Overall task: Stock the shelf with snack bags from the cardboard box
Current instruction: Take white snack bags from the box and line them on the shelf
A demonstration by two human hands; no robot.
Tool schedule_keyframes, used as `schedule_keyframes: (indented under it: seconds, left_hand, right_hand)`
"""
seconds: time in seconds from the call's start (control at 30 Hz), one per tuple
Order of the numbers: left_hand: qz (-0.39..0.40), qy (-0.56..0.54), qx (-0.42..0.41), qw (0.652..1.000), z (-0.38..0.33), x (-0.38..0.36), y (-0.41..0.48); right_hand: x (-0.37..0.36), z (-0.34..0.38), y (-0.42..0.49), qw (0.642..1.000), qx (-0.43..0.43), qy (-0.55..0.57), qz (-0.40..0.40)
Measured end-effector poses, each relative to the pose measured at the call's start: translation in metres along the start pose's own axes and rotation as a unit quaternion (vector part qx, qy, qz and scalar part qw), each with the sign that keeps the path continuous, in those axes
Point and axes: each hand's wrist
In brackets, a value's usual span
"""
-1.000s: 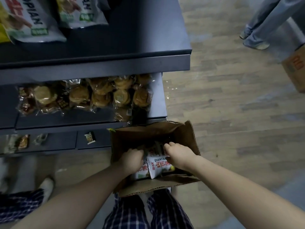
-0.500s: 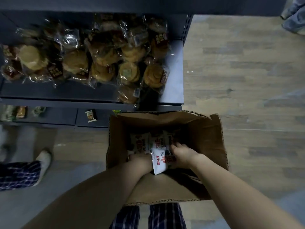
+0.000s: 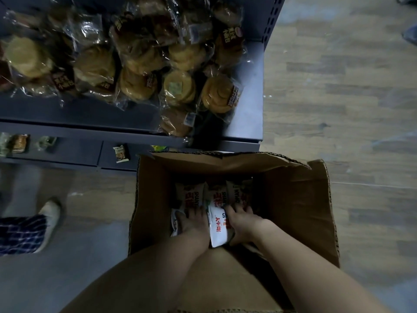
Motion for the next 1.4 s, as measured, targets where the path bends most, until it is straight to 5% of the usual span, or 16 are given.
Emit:
schedule_keyframes:
  seconds: [0.2,0.37,0.63,0.87,1.03,1.27,1.4]
  left_hand:
    - [-0.032,0.007,-0.017,0.999,0.005,-0.001,0.007]
    - [-0.089,-0.037,0.0,0.995,0.009,0.008,-0.004]
    - [-0.11,-0.21,0.065,0.969,0.011,0.032,-0.034]
    - [-0.128,-0.46,0.08,0.875,0.025,0.064,-0.069]
    - [-0.157,-0.622,-0.072,0.764,0.036,0.085,-0.117]
    - [-0.016,-0.693,-0.313,0.65,0.044,0.113,-0.196]
    - [0.094,-0.694,-0.322,0.637,0.043,0.126,-0.227]
  right_hand:
    - [-0.006,-0.003,0.002,0.998,0.013,0.0,-0.059]
    - [0.015,-0.011,-0.006,0.988,0.005,0.128,-0.09]
    - [0.046,-0.01,-0.049,0.894,-0.023,0.412,-0.172]
    - [0.068,-0.017,-0.112,0.818,0.008,0.56,-0.133]
    - [0.079,-0.009,-0.159,0.779,0.036,0.621,-0.076]
    - [0.081,0.007,-0.212,0.71,0.111,0.694,-0.032]
    - [0.091,0.02,-0.239,0.662,0.12,0.736,-0.079]
Point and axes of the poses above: each hand's wrist, its own y-axis towards the middle knuckle, its own x-axis out of the back of the hand, z = x × y, and after that the axes turned 5 degrees about -y, right-handed
